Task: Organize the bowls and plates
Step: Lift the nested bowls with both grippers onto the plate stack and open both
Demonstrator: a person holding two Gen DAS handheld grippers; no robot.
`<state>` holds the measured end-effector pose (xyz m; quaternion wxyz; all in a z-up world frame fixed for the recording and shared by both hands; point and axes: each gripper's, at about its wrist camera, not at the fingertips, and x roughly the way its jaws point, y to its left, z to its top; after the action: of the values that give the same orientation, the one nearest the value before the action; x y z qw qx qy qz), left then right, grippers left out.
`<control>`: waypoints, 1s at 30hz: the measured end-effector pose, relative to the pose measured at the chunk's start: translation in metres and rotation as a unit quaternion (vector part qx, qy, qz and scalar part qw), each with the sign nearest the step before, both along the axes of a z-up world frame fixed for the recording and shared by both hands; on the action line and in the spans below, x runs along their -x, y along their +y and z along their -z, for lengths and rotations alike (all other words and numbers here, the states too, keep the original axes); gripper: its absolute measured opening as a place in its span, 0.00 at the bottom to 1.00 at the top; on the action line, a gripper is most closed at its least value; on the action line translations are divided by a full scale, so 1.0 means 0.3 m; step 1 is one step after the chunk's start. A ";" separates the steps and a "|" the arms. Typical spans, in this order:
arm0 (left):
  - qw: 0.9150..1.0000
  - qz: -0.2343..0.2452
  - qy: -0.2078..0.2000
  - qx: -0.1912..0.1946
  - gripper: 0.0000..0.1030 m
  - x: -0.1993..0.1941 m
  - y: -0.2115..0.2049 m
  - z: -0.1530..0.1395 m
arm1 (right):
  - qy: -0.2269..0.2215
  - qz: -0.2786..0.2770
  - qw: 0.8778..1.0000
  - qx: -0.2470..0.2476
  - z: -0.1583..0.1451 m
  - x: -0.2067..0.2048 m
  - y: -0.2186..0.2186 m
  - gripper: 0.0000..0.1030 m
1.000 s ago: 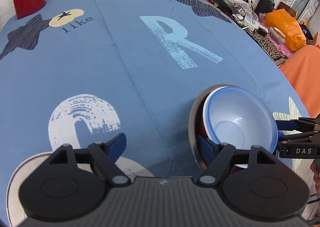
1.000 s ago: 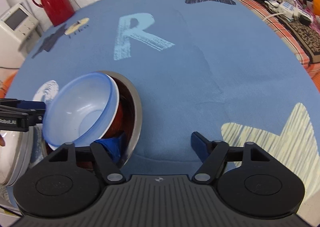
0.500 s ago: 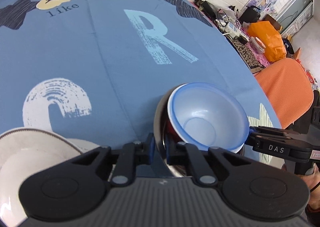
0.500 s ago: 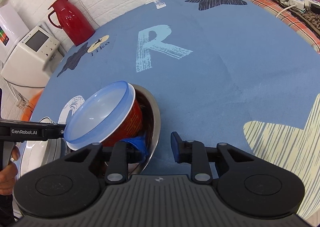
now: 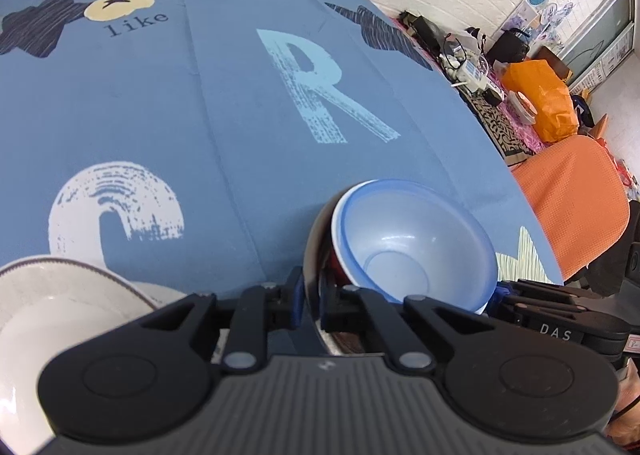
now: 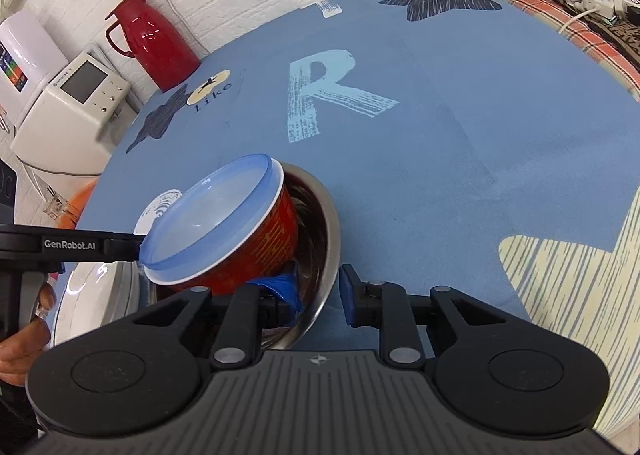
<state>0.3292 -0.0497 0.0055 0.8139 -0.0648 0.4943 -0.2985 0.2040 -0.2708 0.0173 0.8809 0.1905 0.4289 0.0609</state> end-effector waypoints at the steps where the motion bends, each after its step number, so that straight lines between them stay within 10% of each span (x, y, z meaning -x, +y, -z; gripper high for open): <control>1: 1.000 -0.005 0.001 0.001 0.00 -0.004 0.006 -0.003 | 0.000 -0.005 1.000 -0.001 -0.004 -0.004 0.006 0.06; 30: 0.991 -0.113 -0.069 -0.015 0.00 0.101 0.427 -0.214 | -0.059 -0.116 0.992 0.008 -0.184 -0.085 0.400 0.07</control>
<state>0.2988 0.0784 0.0698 0.8756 -0.0873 0.4306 -0.2006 0.2294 -0.1509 0.0724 0.8930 0.1289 0.3962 0.1702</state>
